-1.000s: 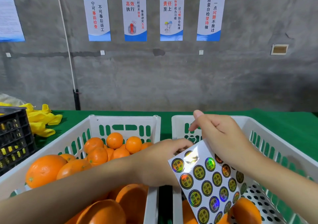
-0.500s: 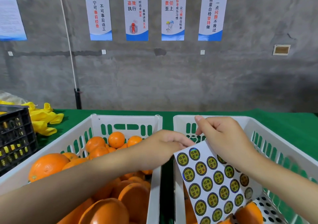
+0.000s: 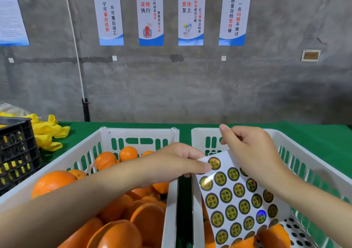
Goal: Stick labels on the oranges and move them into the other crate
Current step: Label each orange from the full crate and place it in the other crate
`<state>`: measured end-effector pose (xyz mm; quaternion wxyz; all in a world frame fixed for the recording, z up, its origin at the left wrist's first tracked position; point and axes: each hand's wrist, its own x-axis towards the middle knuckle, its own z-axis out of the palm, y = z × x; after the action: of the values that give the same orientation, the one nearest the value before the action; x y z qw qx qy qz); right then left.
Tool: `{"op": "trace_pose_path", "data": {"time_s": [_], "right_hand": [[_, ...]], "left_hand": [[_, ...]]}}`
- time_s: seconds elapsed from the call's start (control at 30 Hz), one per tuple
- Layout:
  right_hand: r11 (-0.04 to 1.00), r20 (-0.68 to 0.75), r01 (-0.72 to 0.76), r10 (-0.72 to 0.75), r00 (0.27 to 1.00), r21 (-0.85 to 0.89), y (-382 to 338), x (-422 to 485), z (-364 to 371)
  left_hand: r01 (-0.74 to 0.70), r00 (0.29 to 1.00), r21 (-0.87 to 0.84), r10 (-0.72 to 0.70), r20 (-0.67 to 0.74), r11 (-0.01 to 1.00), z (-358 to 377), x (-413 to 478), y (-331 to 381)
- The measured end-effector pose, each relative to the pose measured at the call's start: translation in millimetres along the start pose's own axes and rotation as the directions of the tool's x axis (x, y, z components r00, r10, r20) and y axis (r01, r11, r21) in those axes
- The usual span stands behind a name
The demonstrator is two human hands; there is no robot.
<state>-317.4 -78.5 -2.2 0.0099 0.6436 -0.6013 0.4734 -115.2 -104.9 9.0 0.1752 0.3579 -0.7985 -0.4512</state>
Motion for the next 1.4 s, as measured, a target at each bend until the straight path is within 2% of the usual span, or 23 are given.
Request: {"op": "trace_pose_path", "data": {"time_s": [0.1, 0.23, 0.3, 0.37, 0.5, 0.67, 0.9, 1.2, 1.4], "right_hand": [[0.992, -0.058, 0.122, -0.124, 0.991, -0.039, 0, -1, 0], [0.943, -0.104, 0.296, -0.313, 0.944, -0.153, -3, -3, -2], [0.899, -0.06, 0.391, -0.409, 0.911, -0.198, -3, -5, -1], [0.869, 0.055, 0.45, -0.449, 0.892, -0.203, -4, -7, 1], [0.899, 0.233, 0.42, -0.385, 0.893, -0.122, -4, -9, 3], [0.908, 0.253, 0.412, -0.38, 0.89, -0.082, -5, -9, 1], [0.903, 0.289, 0.426, -0.393, 0.873, -0.059, -6, -9, 0], [0.919, 0.305, 0.394, -0.376, 0.875, 0.0, -5, -9, 0], [0.918, 0.13, 0.395, -0.396, 0.909, 0.037, -5, -7, 2]], "left_hand": [[-0.008, 0.997, -0.057, 0.003, -0.082, 0.998, 1, 1, 1], [-0.038, 0.971, -0.133, 0.006, -0.239, 0.99, 2, 6, -4], [-0.05, 0.959, -0.151, 0.005, -0.285, 0.987, 2, 8, -6], [-0.068, 0.956, -0.164, 0.017, -0.294, 0.984, 2, 8, -7], [-0.071, 0.957, -0.167, 0.02, -0.288, 0.983, 3, 8, -8], [-0.059, 0.961, -0.357, -0.044, -0.273, 0.932, 5, 7, -3], [-0.052, 0.964, -0.291, -0.027, -0.263, 0.955, 7, 2, 2], [-0.075, 0.959, -0.159, 0.027, -0.283, 0.984, 14, 0, 4], [-0.071, 0.931, -0.197, -0.006, -0.365, 0.978, 11, 3, 3]]}}
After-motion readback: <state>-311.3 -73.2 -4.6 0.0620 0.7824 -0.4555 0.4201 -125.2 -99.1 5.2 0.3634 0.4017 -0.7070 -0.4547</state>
